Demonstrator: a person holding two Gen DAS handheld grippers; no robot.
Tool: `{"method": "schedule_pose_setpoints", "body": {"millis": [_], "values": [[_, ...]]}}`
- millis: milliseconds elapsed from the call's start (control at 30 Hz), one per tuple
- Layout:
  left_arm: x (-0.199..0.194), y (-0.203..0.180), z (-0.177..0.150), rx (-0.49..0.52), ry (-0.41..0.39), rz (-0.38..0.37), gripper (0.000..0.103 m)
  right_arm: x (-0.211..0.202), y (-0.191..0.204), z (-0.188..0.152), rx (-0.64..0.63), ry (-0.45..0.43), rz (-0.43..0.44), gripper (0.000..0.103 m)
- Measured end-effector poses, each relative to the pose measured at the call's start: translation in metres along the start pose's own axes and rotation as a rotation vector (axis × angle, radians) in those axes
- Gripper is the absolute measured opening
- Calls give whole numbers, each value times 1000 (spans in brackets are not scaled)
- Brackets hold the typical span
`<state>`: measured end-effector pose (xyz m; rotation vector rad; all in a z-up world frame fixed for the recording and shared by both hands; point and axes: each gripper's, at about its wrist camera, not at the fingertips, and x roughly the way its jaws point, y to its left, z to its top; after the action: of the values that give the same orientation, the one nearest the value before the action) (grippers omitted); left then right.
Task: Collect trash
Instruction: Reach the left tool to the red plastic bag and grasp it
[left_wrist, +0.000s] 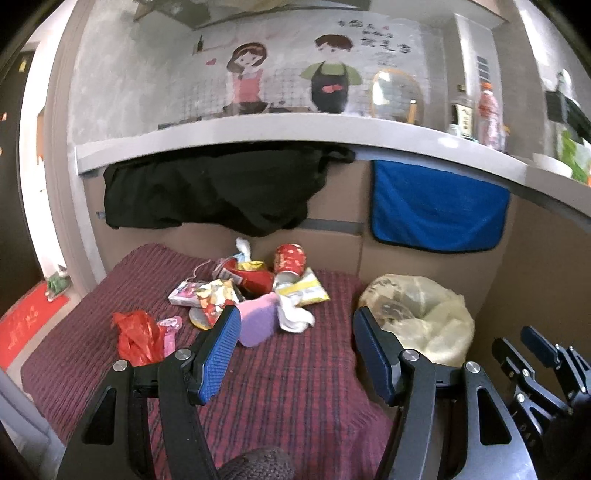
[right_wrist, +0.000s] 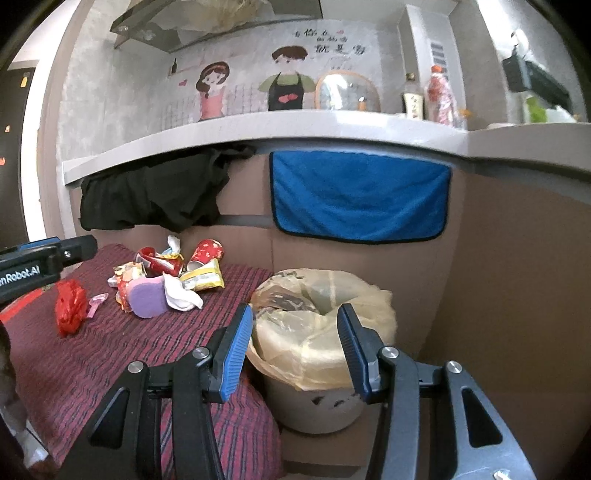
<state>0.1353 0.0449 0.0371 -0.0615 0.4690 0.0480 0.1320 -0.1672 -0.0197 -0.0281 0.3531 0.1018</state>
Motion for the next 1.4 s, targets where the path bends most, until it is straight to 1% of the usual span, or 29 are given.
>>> {"method": "schedule_pose_setpoints", "body": {"millis": [100,233,333,500,600,733,800,833,867,933,1033,1100,1233,1267,1300,1333,1400], "values": [[19,21,2,-10,28,2,64,24,6,8,6,25,25,45],[41,53,-5,-21,71,9,64,51,21,18,8,49,58,45],[56,82,-12,-65,106,3,64,68,40,25,-4,56,88,45],[76,132,-27,-157,122,57,64,87,73,29,-36,76,140,45],[78,166,-35,-232,107,54,64,100,93,29,-56,100,173,45],[76,227,-51,-365,59,84,64,110,114,25,-101,117,190,44],[76,243,-58,-390,36,113,64,112,119,22,-114,117,185,44],[77,250,-63,-387,34,124,64,113,120,21,-117,120,183,44],[79,254,-65,-378,43,117,64,114,121,20,-119,123,180,44],[90,258,-69,-357,91,86,64,117,121,18,-120,130,173,44],[114,262,-72,-383,179,13,64,119,115,17,-115,146,158,44],[125,257,-70,-392,214,-14,64,117,108,17,-109,149,148,44],[144,251,-67,-404,265,-32,62,109,95,21,-129,131,123,44],[148,251,-68,-419,288,-49,58,107,91,21,-130,127,122,44],[150,251,-69,-439,305,-60,56,104,87,22,-128,124,121,44],[151,251,-70,-449,313,-60,56,102,83,22,-127,119,119,44],[151,247,-69,-435,318,-54,56,97,75,23,-126,107,109,44]]}}
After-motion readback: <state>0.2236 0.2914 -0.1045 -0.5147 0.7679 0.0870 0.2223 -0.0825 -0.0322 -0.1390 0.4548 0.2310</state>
